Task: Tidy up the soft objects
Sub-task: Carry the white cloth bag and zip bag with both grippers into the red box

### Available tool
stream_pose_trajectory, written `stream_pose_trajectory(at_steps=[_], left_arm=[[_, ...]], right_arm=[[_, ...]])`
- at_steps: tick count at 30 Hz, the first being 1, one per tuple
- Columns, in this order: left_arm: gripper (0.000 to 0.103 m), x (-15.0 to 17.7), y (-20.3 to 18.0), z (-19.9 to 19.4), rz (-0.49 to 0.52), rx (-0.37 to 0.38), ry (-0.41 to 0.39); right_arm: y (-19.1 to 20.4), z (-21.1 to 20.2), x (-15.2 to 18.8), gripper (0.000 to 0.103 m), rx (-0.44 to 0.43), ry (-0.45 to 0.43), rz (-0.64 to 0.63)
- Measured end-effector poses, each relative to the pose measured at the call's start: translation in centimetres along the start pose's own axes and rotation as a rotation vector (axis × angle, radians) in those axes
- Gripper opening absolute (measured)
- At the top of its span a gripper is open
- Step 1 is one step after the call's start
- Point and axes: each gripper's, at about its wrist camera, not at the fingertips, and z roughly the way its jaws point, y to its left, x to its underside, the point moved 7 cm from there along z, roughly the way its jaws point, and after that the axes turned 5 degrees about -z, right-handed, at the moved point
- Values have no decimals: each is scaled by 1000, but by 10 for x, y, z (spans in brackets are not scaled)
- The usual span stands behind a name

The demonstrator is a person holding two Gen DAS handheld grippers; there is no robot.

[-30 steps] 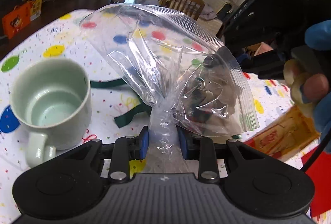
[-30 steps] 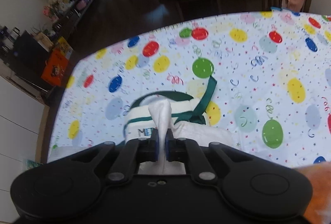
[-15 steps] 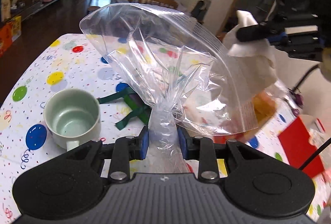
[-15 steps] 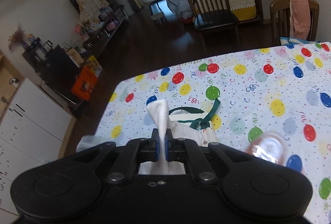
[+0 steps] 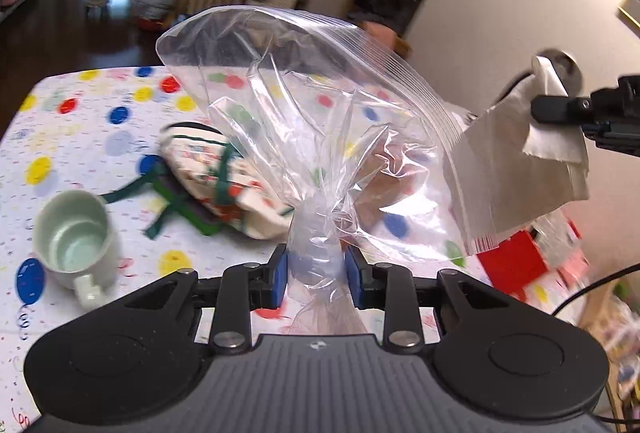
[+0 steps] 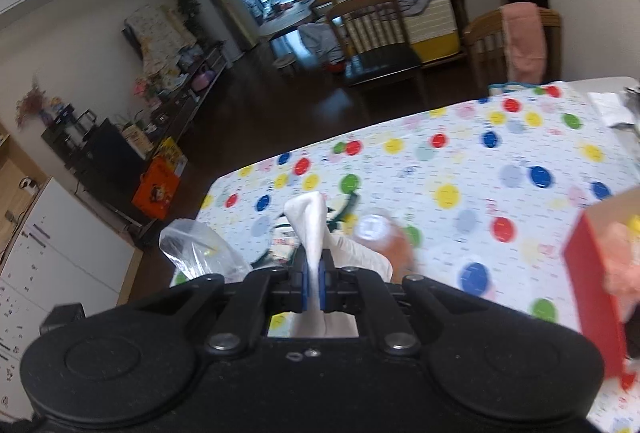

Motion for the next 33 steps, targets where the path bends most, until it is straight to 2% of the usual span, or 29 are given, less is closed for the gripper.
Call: stream_pose_trajectory(at_steps=[9, 15, 27, 33], left_arm=[[30, -11, -72, 15, 101, 73, 41], [30, -18, -139, 30, 191, 114, 57], [30, -12, -265, 94, 339, 158, 142], [30, -8, -321, 135, 381, 171, 198]], right_arm=[[-78, -54, 5, 4, 79, -71, 73], [-143, -85, 5, 4, 137, -108, 122], [-261, -136, 7, 4, 265, -166, 160], [-312, -142, 11, 5, 319, -145, 157]])
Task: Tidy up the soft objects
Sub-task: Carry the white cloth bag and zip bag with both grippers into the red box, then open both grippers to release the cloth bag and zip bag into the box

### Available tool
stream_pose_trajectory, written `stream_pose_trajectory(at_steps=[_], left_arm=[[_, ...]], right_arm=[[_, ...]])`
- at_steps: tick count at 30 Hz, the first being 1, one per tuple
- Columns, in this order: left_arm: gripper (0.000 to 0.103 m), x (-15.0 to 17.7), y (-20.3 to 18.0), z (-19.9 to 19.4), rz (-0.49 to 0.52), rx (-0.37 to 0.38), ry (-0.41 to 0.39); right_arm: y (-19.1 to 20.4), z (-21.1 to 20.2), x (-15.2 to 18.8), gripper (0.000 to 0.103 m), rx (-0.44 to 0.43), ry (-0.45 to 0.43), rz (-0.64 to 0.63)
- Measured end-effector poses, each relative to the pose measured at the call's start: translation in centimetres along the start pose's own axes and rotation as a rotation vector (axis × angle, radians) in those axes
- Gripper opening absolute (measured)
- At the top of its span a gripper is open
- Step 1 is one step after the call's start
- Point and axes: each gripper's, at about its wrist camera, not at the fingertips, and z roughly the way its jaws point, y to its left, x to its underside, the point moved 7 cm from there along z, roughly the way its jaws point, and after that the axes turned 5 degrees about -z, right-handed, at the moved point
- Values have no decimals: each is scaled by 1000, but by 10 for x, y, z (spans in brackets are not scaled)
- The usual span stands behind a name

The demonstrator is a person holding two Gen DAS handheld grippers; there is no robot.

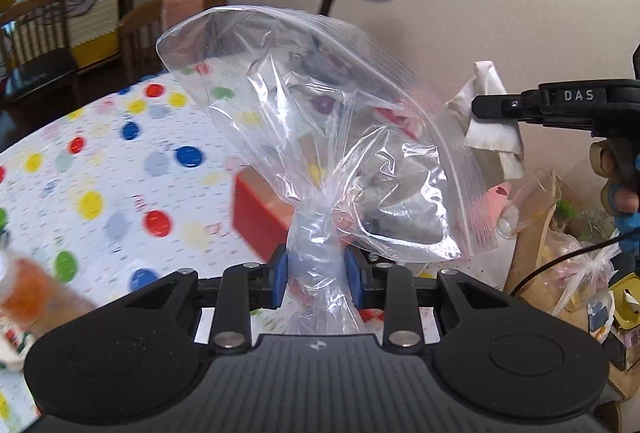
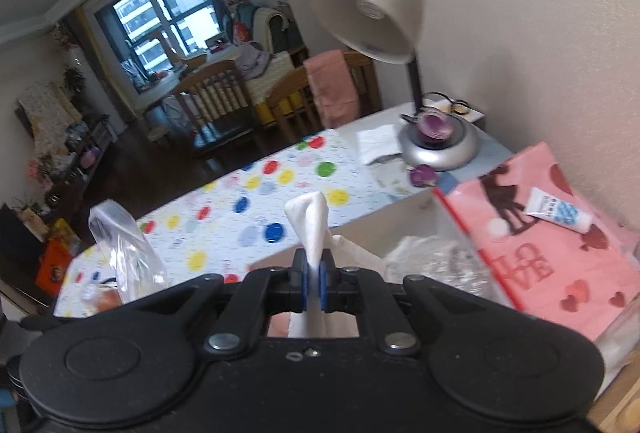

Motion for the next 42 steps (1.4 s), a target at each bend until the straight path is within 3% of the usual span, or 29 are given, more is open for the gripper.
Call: stream_pose_trajectory(at_steps=[7, 12, 19, 23, 30, 42], left_arm=[[30, -14, -35, 62, 28, 1, 85], [30, -20, -40, 106, -18, -14, 144], [30, -24, -29, 151, -69, -87, 203], [30, -24, -27, 173, -100, -71, 270], [30, -11, -24, 197, -121, -73, 342], [30, -7, -26, 208, -104, -105, 338]], right_arm=[[-47, 10, 0, 6, 49, 19, -22], [-66, 33, 4, 6, 55, 51, -33], [-63, 79, 29, 6, 20, 142, -65], [-61, 101, 43, 6, 2, 192, -64], [-63, 124, 68, 9, 1, 253, -70], [-70, 131, 77, 22, -23, 275, 1]])
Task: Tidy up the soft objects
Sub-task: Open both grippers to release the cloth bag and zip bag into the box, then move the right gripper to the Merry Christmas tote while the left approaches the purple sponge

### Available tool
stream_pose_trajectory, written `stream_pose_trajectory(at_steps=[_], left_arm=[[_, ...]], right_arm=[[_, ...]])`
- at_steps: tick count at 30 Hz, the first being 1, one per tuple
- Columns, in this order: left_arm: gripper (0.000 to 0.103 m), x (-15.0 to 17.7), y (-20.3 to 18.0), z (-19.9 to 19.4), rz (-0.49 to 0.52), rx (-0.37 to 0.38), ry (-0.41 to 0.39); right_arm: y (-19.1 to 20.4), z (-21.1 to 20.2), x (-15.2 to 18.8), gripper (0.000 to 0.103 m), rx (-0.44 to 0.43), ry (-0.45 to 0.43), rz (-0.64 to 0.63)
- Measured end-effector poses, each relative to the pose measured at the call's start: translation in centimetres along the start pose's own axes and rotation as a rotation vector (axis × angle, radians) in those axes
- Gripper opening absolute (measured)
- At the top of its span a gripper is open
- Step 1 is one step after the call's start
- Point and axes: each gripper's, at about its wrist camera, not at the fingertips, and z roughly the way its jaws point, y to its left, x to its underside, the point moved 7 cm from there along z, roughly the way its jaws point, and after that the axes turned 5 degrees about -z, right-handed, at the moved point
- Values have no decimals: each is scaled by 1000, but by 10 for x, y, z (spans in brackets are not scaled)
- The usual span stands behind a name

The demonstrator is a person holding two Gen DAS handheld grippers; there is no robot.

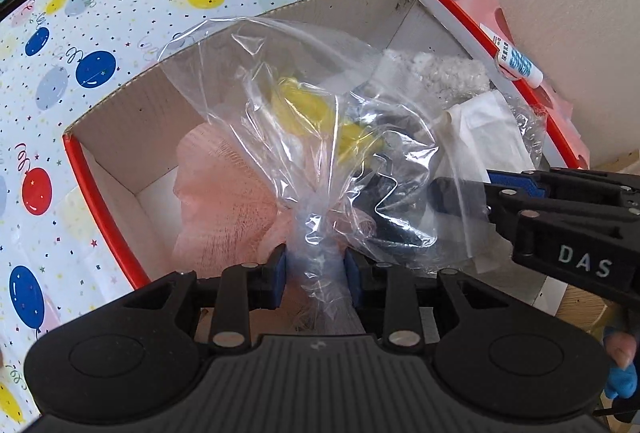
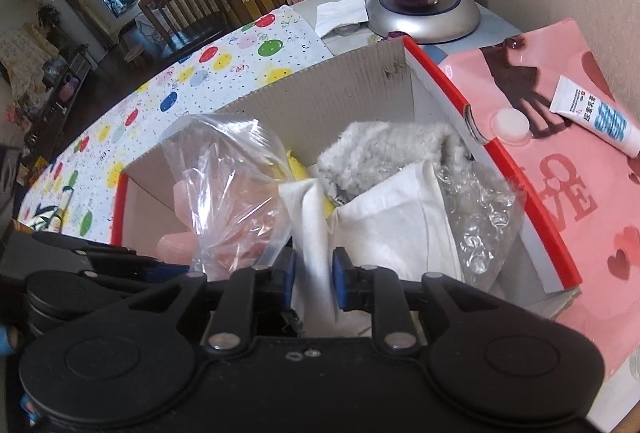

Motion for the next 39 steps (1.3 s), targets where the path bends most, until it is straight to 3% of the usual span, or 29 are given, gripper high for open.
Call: stream_pose_trajectory(at_steps=[3, 5, 7, 8, 13, 25, 35, 39], left_arm=[[36, 3, 0, -5, 31, -18, -21], [48, 5, 0, -10, 39, -22, -35], [69, 8, -2, -16, 47, -2, -55], [72, 9, -4, -20, 55, -8, -70], [73, 14, -6, -40, 75, 9, -124], [73, 30, 16, -116, 32, 47, -304], [73, 61, 64, -197, -4, 59, -446], [75, 83, 92, -222, -28, 51, -472]], right_arm=[[5, -10, -3, 29, 2, -20, -20], [9, -15, -4, 34, 0, -28, -35], [13, -20, -4, 38, -1, -31, -46], [15, -22, -5, 39, 2, -33, -53], [20, -35, -8, 53, 14, -52, -63], [59, -84, -13, 63, -25, -135, -98], [128, -118, -11, 71, -71, -188, -180], [163, -125, -8, 81, -107, -193, -202]])
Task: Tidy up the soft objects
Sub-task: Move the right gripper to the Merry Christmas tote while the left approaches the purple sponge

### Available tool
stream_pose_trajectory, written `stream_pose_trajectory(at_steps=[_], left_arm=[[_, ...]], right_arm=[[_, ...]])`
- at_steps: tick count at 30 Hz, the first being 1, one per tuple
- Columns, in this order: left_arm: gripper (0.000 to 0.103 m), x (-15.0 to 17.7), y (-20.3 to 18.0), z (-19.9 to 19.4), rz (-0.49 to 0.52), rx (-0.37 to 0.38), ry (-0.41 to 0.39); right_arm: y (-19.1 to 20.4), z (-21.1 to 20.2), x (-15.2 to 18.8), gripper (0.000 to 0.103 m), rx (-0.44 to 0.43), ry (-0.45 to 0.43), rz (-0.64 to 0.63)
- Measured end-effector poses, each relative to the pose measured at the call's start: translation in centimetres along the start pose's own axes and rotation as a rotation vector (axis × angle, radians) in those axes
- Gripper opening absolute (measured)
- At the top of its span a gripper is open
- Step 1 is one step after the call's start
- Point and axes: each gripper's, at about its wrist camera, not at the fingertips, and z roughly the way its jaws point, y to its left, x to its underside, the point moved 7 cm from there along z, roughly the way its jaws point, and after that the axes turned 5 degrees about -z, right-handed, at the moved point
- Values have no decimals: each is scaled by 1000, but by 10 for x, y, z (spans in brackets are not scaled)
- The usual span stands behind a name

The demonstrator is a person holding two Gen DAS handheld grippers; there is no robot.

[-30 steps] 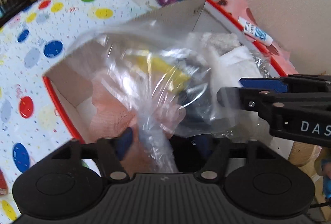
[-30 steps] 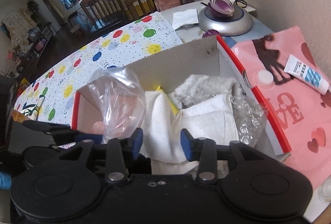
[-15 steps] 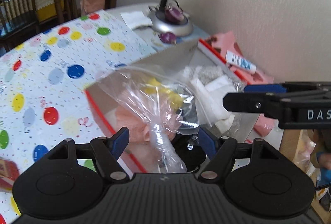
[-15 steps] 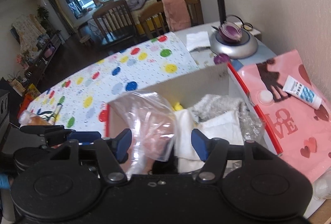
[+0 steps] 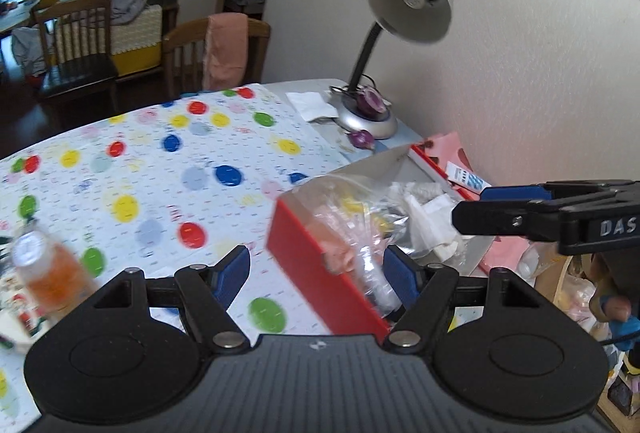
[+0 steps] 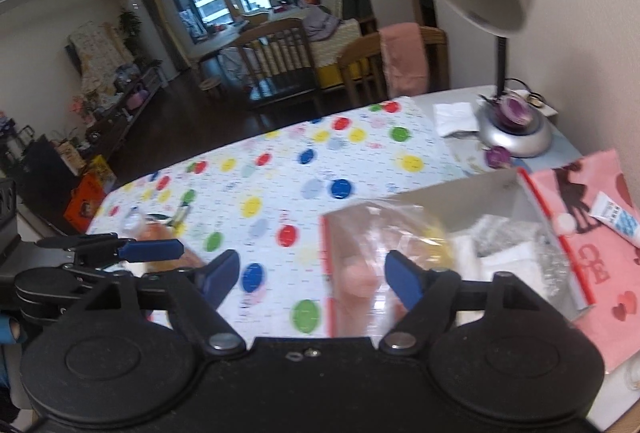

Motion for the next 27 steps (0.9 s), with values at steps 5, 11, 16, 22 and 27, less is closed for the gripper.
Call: stream_pose_trajectory(at_steps=[5, 11, 16, 22, 27], left_arm=[[79, 14, 42, -38, -22, -57, -44], [84, 32, 103, -76, -105, -97, -70], [90, 50, 151, -97, -146, -148, -89], [94, 74, 201, -111, -205, -187, -98], [103, 84, 233, -124, -254, -209, -142]], right_arm=[[51, 5, -1, 83, -41, 4, -46], [110, 21, 2, 90, -111, 32, -63], [160, 38, 5, 94, -136, 57, -115], [214, 62, 11, 96, -164, 99, -160], [254, 88, 16, 96, -193, 140, -197]])
